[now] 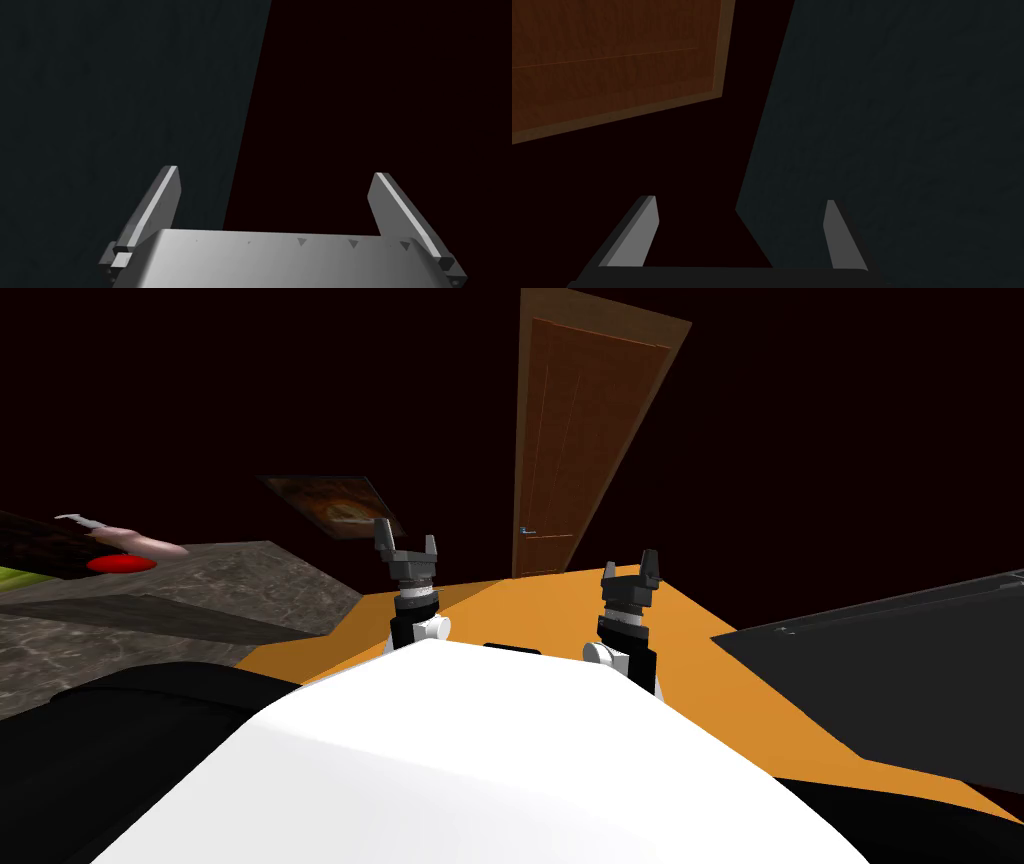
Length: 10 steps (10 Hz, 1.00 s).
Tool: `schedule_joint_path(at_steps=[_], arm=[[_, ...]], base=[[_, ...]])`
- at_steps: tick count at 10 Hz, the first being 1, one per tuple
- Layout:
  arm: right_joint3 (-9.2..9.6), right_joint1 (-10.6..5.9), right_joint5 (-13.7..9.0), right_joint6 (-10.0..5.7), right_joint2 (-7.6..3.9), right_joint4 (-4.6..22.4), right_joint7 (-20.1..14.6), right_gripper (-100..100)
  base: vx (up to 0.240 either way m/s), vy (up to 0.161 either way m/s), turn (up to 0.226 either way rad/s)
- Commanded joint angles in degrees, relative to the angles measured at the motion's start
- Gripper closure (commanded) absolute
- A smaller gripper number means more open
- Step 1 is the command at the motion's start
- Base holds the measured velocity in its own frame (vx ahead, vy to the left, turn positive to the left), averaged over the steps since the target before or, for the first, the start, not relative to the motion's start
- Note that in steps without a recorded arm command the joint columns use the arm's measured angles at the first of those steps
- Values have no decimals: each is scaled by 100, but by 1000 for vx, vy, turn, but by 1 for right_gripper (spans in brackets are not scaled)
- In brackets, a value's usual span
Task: Pull the door open
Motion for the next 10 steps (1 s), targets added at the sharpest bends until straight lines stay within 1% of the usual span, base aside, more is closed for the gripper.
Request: schedule_joint_path(at_steps=[1,2,3,5,10], arm=[[-9,-63,-20,-44,-25,164,11,-100],[-15,-111,-36,-76,-41,287,20,-100],[-19,-138,-44,-95,-50,356,24,-100],[-36,-260,-83,-179,-88,673,46,-100],[-64,-463,-148,-319,-142,1198,82,-100]], base=[[-12,49,64],[93,-6,85],[111,-39,56],[108,-21,80],[82,1,60]])
